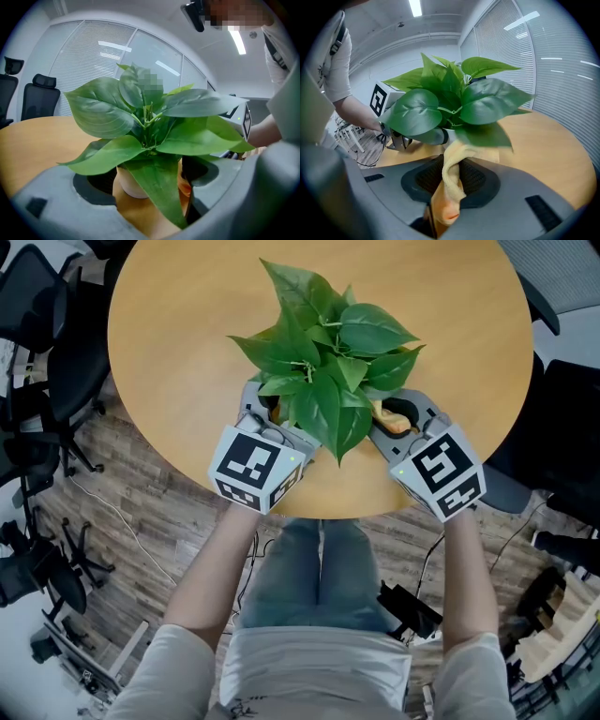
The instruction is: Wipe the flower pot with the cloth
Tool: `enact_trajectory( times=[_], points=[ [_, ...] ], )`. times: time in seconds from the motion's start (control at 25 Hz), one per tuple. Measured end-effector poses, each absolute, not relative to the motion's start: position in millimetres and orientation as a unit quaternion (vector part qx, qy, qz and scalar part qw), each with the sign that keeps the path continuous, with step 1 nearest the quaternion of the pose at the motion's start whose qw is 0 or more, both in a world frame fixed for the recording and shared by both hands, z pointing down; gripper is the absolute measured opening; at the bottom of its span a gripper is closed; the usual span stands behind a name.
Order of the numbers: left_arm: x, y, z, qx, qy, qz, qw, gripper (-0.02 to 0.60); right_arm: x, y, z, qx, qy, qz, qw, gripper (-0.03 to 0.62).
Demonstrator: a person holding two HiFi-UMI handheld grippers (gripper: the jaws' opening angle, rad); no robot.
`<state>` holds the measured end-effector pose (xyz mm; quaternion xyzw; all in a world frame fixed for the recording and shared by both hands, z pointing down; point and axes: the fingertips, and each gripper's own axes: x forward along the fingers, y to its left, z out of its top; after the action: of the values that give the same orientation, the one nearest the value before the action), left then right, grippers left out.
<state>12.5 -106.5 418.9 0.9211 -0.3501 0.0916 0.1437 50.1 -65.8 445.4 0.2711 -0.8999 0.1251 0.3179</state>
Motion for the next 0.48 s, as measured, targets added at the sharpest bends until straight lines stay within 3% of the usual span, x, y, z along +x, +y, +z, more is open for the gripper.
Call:
enact_trajectory(
  times=[0.48],
  points=[
    [7, -108, 423, 0.899, -0.401, 0.085, 0.152, 0.448, 38, -62, 448, 0.265, -0.903, 0.131, 0.310, 0.084]
  ],
)
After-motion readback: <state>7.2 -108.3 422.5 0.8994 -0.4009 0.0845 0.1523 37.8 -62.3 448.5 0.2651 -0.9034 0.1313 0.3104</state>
